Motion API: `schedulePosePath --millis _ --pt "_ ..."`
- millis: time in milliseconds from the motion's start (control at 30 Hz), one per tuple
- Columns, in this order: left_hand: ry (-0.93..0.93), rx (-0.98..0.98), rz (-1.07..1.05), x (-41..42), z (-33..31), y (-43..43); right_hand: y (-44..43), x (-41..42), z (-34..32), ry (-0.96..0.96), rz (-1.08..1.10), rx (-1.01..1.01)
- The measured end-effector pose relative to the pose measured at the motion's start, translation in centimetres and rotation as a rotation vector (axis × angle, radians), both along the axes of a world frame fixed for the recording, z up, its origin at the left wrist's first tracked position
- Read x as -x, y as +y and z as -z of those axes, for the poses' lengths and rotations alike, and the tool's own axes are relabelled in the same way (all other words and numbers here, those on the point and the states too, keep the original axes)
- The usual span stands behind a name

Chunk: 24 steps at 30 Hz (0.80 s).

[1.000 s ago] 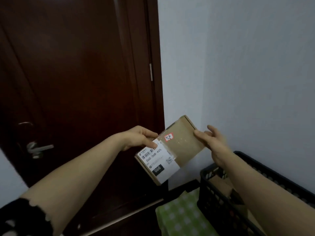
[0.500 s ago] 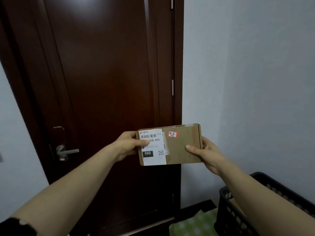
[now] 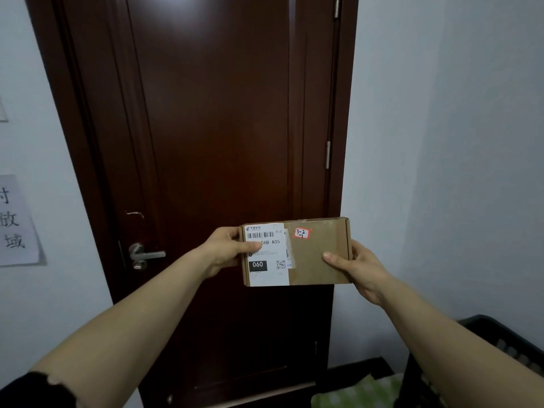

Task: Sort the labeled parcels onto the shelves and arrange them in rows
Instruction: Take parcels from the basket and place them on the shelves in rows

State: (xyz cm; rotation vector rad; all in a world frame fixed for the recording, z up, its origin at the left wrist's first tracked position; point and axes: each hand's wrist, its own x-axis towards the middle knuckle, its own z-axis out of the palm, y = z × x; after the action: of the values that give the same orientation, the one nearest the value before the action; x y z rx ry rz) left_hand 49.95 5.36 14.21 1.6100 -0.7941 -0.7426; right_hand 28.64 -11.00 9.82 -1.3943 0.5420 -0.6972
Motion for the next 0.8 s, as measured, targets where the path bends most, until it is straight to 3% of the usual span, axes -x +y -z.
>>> schedulePosePath --millis 400,800 --pt "-0.015 -0.02 -0.041 -3.7 0.2 2.9 2.0 -4.2 0.0 0.028 -0.023 0.0" --pt "-0.037 0.041 -0.143 -10.0 -0.2 10.5 7.3 -13.3 -0.4 -0.062 -0.036 0.001"
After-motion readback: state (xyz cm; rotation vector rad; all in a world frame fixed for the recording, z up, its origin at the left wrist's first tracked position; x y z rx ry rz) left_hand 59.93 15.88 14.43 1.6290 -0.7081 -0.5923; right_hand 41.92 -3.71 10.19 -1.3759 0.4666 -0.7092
